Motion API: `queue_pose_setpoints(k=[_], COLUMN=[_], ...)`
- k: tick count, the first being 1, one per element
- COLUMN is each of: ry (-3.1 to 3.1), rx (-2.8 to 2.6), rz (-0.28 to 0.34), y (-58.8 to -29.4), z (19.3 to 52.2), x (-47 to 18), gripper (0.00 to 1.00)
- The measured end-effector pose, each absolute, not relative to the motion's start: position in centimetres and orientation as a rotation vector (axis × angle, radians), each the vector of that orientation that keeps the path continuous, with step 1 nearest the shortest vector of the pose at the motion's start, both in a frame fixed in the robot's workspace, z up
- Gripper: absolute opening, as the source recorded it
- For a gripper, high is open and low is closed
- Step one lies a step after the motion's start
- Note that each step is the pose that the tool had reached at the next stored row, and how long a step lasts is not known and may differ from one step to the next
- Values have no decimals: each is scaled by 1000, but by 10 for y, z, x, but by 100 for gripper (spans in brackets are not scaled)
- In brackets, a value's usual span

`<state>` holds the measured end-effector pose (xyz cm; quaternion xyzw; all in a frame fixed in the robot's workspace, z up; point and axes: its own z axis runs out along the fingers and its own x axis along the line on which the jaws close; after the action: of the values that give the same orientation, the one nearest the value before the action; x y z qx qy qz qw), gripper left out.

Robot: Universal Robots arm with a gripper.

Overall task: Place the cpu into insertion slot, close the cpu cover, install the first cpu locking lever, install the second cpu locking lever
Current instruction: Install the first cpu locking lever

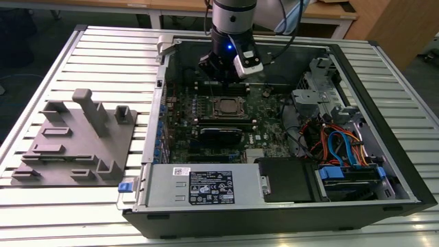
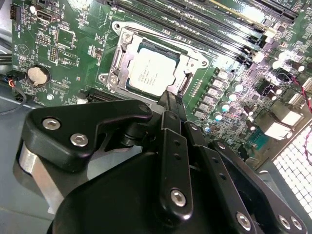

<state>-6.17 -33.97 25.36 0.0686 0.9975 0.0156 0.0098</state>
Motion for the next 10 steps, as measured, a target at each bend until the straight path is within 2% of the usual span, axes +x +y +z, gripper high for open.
queue_pose_setpoints(k=[10], ry=[3120], rx=[118], rz=[50], y=[-340], z=[254], x=[-62], gripper=[10])
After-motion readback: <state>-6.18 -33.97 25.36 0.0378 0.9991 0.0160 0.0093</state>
